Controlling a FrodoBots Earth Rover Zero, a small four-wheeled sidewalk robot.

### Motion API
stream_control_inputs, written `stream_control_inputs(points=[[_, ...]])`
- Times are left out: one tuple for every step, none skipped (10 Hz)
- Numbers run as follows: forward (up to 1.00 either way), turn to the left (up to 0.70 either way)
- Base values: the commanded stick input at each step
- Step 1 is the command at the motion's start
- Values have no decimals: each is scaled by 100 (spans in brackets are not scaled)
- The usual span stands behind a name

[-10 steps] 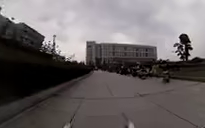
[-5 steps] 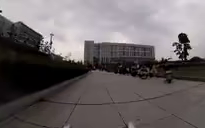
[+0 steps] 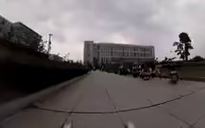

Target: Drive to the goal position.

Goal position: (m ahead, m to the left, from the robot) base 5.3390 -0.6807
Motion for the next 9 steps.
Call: stream_control_inputs(points=[[70,0],[70,0],[70,0],[70,0],[70,0],[70,0],[70,0],[70,0],[70,0]])
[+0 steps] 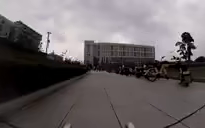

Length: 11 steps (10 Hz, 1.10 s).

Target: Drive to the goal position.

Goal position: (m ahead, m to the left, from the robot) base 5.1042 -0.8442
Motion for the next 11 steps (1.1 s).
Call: stream_control_inputs(points=[[70,0],[70,0],[70,0],[70,0],[70,0],[70,0],[70,0],[70,0],[70,0],[70,0],[70,0]])
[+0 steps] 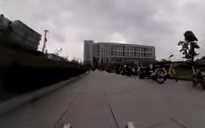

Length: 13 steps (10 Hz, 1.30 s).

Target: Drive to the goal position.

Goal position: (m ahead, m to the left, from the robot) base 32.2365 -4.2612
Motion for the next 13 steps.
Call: stream_control_inputs(points=[[70,0],[70,0],[70,0],[70,0],[70,0],[70,0],[70,0],[70,0],[70,0],[70,0],[70,0],[70,0],[70,0]])
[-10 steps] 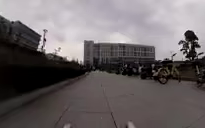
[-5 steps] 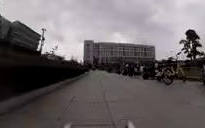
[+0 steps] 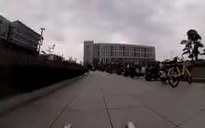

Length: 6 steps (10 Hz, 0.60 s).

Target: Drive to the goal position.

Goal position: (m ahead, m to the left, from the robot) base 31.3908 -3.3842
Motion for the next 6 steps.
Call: stream_control_inputs(points=[[70,-7],[70,-14],[70,-14],[70,-14],[70,-14],[70,-14]])
